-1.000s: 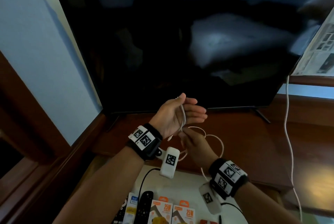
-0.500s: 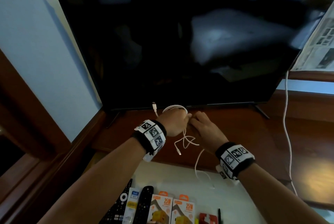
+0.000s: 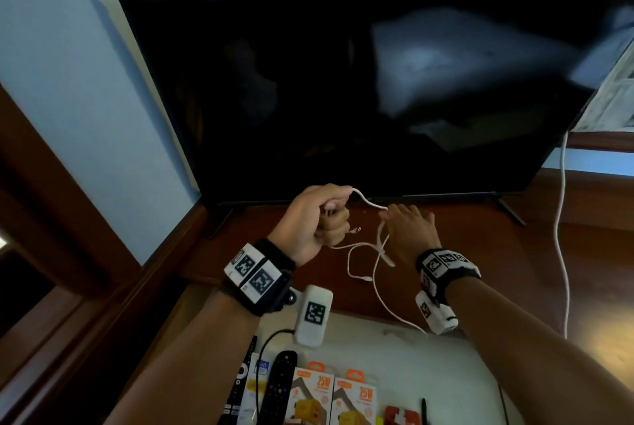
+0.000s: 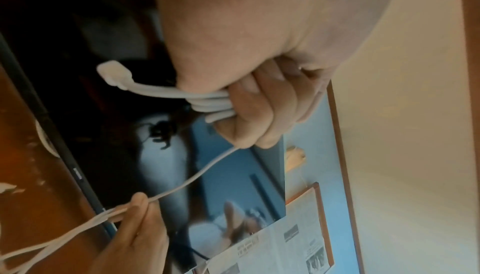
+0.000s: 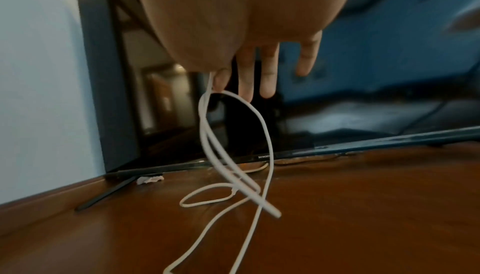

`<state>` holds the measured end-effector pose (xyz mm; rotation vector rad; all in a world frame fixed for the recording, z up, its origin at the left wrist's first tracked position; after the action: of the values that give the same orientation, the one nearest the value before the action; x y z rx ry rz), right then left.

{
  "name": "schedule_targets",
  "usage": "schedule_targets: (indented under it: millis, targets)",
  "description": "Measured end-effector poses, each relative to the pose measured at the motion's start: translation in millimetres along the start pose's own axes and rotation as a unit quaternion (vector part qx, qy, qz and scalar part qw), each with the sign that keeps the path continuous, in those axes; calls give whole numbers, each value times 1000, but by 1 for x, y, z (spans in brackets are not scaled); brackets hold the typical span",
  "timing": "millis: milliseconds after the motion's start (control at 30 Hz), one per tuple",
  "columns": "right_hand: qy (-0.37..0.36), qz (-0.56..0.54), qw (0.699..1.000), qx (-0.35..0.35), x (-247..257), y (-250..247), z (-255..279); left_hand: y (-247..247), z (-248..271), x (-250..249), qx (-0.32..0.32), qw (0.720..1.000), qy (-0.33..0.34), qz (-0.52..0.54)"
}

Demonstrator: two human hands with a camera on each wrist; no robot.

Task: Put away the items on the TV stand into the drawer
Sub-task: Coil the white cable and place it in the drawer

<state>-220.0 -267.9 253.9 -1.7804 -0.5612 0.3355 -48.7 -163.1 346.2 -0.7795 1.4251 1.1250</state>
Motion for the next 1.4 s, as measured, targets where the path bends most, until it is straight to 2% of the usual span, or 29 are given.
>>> schedule_targets:
  millis: [100, 200, 267, 300, 400, 433, 500, 600, 667, 733, 900, 1000, 1066, 1133, 1200, 1300, 1333, 1400]
  targets:
    - [3, -27, 999, -26, -4, 3, -3, 2, 7, 1, 11, 997, 24, 68]
    - [-2, -42, 999, -11, -1, 8, -6, -3, 11, -5, 11, 983, 55, 175]
    - [-3, -37, 999, 21, -2, 18, -1, -13, 10, -8, -25, 975, 67, 212]
    - [3, -40, 998, 39, -4, 23, 3, -20, 7, -6, -65, 974, 66, 209]
    - [25, -57, 996, 58, -9, 27, 12, -47, -3, 16, -250, 965, 40, 72]
    - [20, -51, 997, 53, -7, 23, 12, -53, -7, 27, -292, 956, 29, 1]
    - [-8, -14, 999, 41, 3, 13, 11, -57, -18, 50, -326, 937, -5, -125]
    - [-51, 27, 998, 40, 19, 1, 6, -46, -41, 74, -309, 922, -50, -230]
    - [-68, 16, 997, 32, 25, -4, 3, -28, -62, 73, -255, 930, -29, -263]
    - [-87, 12, 996, 30, 29, -6, 2, -16, -77, 66, -237, 935, 0, -265]
    - [-50, -48, 997, -19, 19, -16, 1, -6, -93, 41, -283, 935, 59, -204]
    - [-40, -21, 998, 37, 13, 0, 11, -25, -92, 6, -353, 924, 101, -111]
    - [-17, -31, 997, 65, 1, 15, 22, -47, -86, -24, -374, 914, 141, -67]
    - [9, -65, 996, 57, -14, 19, 27, -67, -77, -44, -392, 900, 170, -80]
    - [37, -89, 995, 41, -28, 16, 24, -83, -63, -45, -420, 886, 172, -92]
    - [57, -109, 992, 20, -45, 4, 14, -90, -49, -27, -436, 868, 170, -169]
    - [50, -113, 992, 21, -46, 1, 11, -83, -50, -13, -404, 873, 153, -226]
    - [9, -104, 994, 36, -38, -4, 3, -65, -59, 25, -318, 878, 70, -352]
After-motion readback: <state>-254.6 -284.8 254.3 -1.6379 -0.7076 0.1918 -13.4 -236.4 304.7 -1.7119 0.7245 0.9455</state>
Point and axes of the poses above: each hand's wrist, its own z-axis away from the middle knuckle, its own y-axis out of the palm, x = y × z, the point moved 6 cm from there along -z, towards the middle knuckle, and after that the axes turned 10 degrees about -y, right-handed, at the moved point
